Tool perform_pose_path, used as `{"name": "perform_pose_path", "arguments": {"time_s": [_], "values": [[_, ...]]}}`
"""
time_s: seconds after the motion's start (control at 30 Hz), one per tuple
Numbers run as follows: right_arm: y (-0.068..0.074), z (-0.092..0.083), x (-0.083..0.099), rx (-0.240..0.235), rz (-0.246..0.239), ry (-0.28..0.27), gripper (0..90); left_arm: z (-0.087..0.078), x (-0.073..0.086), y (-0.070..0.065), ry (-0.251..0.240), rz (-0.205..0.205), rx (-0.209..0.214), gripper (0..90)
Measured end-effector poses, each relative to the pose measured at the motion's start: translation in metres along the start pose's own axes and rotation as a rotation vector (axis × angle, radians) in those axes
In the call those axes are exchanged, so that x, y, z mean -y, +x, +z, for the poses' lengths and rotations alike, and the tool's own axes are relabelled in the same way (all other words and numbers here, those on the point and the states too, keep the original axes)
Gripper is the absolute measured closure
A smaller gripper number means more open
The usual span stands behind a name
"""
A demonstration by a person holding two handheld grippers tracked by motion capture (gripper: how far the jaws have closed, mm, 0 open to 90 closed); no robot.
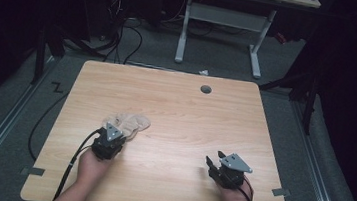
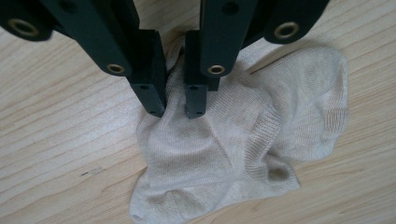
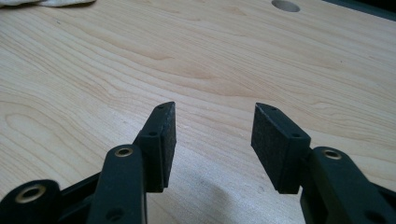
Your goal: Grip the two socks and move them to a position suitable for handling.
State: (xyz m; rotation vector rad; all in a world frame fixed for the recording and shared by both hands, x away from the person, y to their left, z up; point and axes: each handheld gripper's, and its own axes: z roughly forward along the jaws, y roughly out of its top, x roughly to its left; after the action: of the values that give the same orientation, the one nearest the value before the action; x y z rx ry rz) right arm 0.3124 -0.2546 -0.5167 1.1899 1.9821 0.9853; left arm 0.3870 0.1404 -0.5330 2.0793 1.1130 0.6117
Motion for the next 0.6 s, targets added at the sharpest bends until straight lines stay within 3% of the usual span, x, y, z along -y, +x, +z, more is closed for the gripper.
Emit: {"name": "perform_pose_path", "arguments": {"time_s": [0.17, 0.4, 0.6], "values": [[-0.001, 0.0, 0.0, 0.001, 0.002, 0.0, 50.4, -0.003, -0.001, 0.001, -0.016, -0.012, 0.002, 81.5], [-0.003, 0.0, 0.0, -0.002, 0.006, -0.003, 50.6, -0.028, -0.014, 0.002, -0.133, -0.012, 0.003, 82.3], [-0.003, 0.0, 0.0, 0.0, 0.009, -0.003, 50.5, -0.043, -0.02, -0.002, -0.178, 0.008, 0.016, 82.3]]}}
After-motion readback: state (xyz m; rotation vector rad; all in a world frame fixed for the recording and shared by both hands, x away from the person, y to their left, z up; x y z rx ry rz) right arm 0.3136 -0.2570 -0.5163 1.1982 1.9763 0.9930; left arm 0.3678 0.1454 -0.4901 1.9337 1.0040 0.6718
